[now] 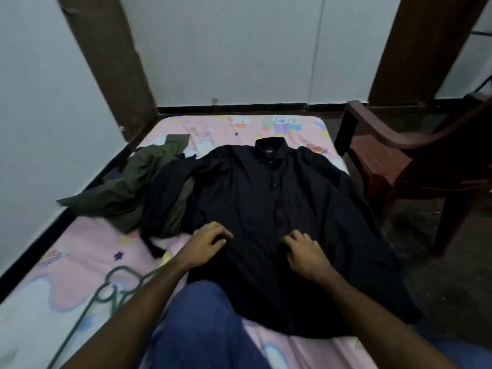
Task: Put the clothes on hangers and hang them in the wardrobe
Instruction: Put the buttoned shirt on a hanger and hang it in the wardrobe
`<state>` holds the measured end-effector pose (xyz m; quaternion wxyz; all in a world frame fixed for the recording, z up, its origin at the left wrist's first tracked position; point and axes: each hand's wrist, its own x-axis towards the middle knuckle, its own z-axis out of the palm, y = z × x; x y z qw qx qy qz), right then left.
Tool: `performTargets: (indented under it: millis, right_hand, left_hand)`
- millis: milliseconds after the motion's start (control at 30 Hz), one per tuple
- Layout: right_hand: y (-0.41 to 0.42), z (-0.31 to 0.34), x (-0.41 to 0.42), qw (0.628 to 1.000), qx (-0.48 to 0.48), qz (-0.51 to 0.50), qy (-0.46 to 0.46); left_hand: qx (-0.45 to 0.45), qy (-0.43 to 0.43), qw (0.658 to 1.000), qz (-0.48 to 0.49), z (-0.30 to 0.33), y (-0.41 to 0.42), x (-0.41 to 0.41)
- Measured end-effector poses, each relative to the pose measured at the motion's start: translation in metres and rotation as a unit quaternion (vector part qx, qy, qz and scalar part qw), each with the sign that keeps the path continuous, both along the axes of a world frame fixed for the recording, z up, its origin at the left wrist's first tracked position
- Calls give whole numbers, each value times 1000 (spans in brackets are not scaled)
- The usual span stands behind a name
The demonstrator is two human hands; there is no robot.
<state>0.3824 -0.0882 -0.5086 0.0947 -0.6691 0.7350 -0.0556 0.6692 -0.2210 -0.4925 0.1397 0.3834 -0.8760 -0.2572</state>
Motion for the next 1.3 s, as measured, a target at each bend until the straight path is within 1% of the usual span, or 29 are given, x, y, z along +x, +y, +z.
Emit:
performTargets:
  millis: [67, 100, 133, 167, 233, 300, 367, 400, 433, 467, 500, 533, 567, 600, 633, 700, 900, 967, 1033, 1133, 1233, 1267, 1300]
  right_hand:
    - [3, 12, 21, 999, 11, 32, -19]
    - [2, 17, 32, 998, 8, 50, -20]
    - [0, 24, 45, 998, 3, 66, -20]
    - [-4, 31, 58, 997, -3, 80, -24]
    - [-12, 43, 84, 993, -6, 112, -47]
    - [-17, 51, 109, 986, 13, 153, -70]
    - [-21, 53, 131, 977, 34, 195, -78]
    - [-21, 55, 140, 974, 42, 209, -76]
    - [-20, 55, 147, 971, 49, 220, -75]
    - [-18, 56, 153, 969, 57, 227, -75]
    - [-17, 56, 157, 968, 62, 231, -77]
    - [-17, 56, 159, 967, 67, 232, -78]
    - [-17, 55, 159, 967, 71, 232, -81]
    - [-17, 54, 158, 966, 73, 232, -89]
    - [-18, 53, 155, 965, 71, 231, -101]
    - [-21, 54, 149, 966, 60, 223, -115]
    - [-30, 63, 147, 969, 15, 177, -172]
    - [-35, 68, 158, 964, 0, 183, -195]
    - [-38, 72, 174, 958, -5, 210, -196]
    - [-43, 74, 196, 948, -20, 250, -194]
    - [-50, 69, 208, 947, -35, 256, -193]
    - [-52, 69, 210, 948, -31, 256, -189]
    - [-54, 67, 211, 950, -22, 254, -182]
  left_hand:
    - [-78, 14, 993, 84, 1, 27, 45]
    - [-96, 5, 987, 129, 2, 39, 67]
    - [-100, -23, 980, 168, 2, 49, 87]
    - [-98, -70, 973, 197, 1, 57, 105]
    - [-92, -152, 960, 214, -1, 70, 137]
    - [-71, -196, 957, 203, -1, 83, 157]
    - [-69, -229, 951, 198, -5, 94, 167]
    - [-74, -227, 948, 212, -8, 98, 168]
    - [-80, -207, 946, 236, -10, 102, 168]
    - [-86, -168, 947, 260, -13, 105, 168]
    - [-70, -116, 948, 289, -14, 108, 168]
    - [-45, -66, 946, 314, -14, 108, 169]
    - [-19, -35, 943, 331, -12, 107, 170]
    - [2, -22, 942, 335, -11, 105, 171]
    - [9, -28, 944, 328, -7, 103, 172]
    - [6, -30, 948, 315, -2, 98, 173]
    - [-2, 40, 941, 336, 10, 92, 174]
    - [11, 30, 945, 324, 12, 92, 175]
    - [2, 10, 954, 301, 17, 91, 176]
    - [-66, 4, 966, 249, 28, 86, 177]
    - [-111, -9, 965, 236, 48, 81, 175]
    - [-127, -35, 961, 244, 52, 82, 174]
    - [-144, -89, 951, 259, 53, 82, 174]
